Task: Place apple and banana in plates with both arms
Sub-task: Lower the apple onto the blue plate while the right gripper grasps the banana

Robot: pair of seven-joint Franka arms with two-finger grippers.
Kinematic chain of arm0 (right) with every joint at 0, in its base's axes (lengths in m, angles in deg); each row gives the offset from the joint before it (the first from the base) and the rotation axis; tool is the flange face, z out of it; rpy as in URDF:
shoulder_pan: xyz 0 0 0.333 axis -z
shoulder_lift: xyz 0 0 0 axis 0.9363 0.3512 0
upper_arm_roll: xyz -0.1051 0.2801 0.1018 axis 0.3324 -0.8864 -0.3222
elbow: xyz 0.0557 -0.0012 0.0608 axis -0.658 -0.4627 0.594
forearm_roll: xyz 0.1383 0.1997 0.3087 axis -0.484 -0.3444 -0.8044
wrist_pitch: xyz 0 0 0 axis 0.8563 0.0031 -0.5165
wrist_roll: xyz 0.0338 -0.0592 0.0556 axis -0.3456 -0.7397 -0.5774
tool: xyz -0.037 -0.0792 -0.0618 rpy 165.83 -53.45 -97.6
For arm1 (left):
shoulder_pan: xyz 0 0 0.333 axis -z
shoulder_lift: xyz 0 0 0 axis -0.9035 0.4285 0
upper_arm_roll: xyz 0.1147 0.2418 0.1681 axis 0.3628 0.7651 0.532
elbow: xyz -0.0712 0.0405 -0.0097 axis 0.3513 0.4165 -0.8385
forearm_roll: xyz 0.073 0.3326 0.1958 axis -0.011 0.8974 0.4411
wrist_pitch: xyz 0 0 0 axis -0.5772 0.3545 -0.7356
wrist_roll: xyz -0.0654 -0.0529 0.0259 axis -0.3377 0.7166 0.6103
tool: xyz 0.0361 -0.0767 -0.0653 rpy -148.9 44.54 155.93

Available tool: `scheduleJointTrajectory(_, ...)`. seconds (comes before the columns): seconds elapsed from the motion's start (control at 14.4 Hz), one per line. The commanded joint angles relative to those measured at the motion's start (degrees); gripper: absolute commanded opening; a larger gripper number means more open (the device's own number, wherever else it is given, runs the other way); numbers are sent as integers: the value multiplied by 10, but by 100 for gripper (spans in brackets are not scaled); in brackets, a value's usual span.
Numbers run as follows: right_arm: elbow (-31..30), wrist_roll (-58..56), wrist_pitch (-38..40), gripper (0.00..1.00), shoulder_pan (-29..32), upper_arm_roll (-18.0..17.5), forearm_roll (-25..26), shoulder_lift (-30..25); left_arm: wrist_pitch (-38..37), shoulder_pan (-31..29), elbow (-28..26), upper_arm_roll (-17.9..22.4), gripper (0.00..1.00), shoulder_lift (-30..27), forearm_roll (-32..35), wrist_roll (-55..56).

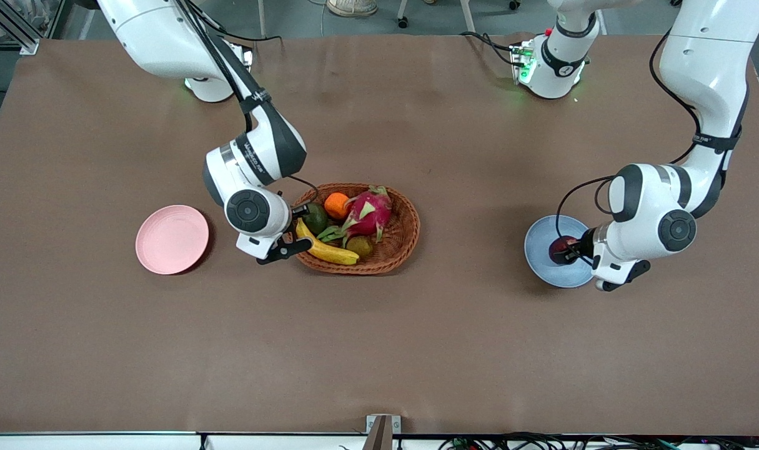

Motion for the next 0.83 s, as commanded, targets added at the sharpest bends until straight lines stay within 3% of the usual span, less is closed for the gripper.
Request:
scheduleJointTrajectory(0.0, 8, 5, -4, 62, -2, 0, -13, 4, 0, -1, -17, -1, 1, -12, -5, -5)
scheduleJointTrajectory(0.14, 6, 5, -17, 59, -10, 0, -16, 4, -1, -1, -22, -1, 6, -14, -5, -8)
scheduleJointTrajectory(0.21, 7, 5, -17, 59, -11, 1, -22, 5, -1, 0, -22, -1, 14, -14, -5, -8)
scheduleJointTrajectory(0.28, 7, 5, -17, 59, -11, 1, -24, 5, -1, 0, -22, -2, 30, -14, -5, -8)
scheduleJointTrajectory(0.35, 6, 5, -17, 59, -11, 1, -24, 6, -2, 1, -22, -2, 55, -17, -5, -8)
scheduleJointTrajectory(0.42, 6, 4, -17, 59, -13, 0, -24, 10, -2, 3, -21, -2, 87, -22, -5, -8)
scheduleJointTrajectory(0.49, 6, 4, -18, 59, -15, 1, -24, 11, -2, 4, -19, -3, 100, -32, -5, -8)
scheduleJointTrajectory(0.76, 6, 4, -17, 59, -20, 1, -24, 17, -16, 4, 6, -11, 100, -107, -3, -42)
